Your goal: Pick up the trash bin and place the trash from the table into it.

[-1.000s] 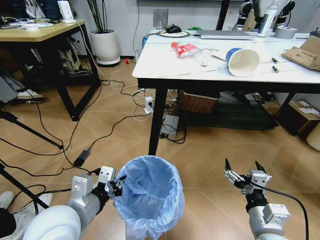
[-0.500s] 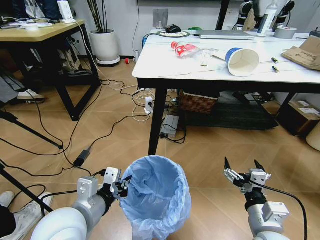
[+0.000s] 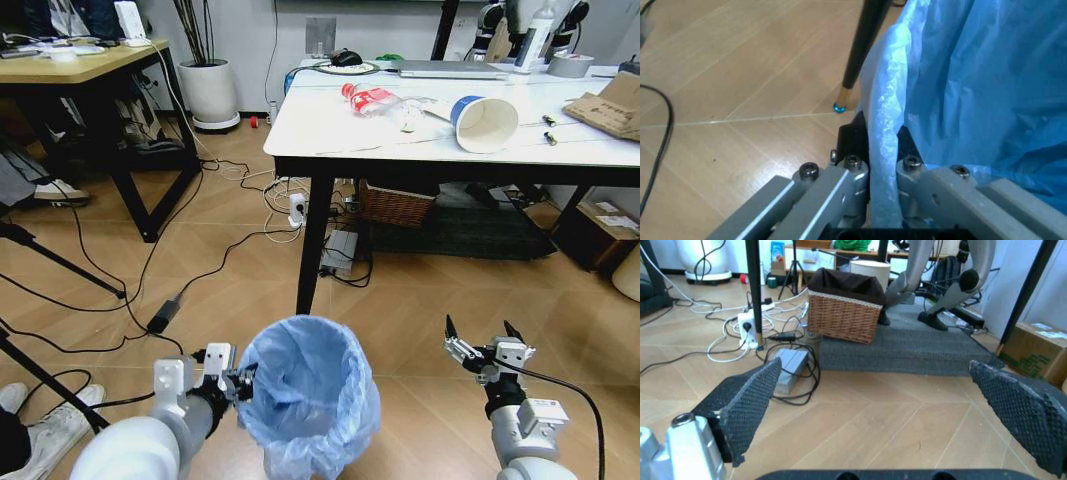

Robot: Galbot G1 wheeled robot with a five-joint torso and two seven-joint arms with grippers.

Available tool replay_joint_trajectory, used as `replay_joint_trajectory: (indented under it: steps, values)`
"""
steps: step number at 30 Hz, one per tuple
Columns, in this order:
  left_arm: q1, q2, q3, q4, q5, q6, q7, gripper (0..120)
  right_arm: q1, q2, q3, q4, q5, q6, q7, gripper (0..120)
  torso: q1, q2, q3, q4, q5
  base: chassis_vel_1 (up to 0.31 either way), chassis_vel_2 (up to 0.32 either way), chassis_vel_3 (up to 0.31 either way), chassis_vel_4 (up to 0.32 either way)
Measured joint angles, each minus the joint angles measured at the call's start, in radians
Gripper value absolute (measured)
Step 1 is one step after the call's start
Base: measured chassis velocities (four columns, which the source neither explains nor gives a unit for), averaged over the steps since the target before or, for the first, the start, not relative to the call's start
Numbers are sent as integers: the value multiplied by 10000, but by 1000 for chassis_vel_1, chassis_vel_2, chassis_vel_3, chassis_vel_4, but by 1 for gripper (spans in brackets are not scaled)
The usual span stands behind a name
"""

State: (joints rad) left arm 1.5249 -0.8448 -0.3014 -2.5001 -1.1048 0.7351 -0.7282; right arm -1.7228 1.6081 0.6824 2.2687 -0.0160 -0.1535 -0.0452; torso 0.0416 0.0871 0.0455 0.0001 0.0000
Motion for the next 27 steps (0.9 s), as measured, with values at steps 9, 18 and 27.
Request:
replay_joint_trajectory:
  steps: [9,18,27]
  values:
    - [-358,-123,172,0,146,0,286,0,-164,0,108,101,-58,85,2,100,0,0,0,-1,0,0,0,0,0]
    - [-323,-274,238,0,482,2,403,0,-180,0,-9,212,25,34,-72,100,0,0,0,-1,0,0,0,0,0]
    - [-250,-179,-15,0,535,3,551,0,-151,0,-54,255,72,24,-142,100,1,12,14,-1,-1,0,0,0,0]
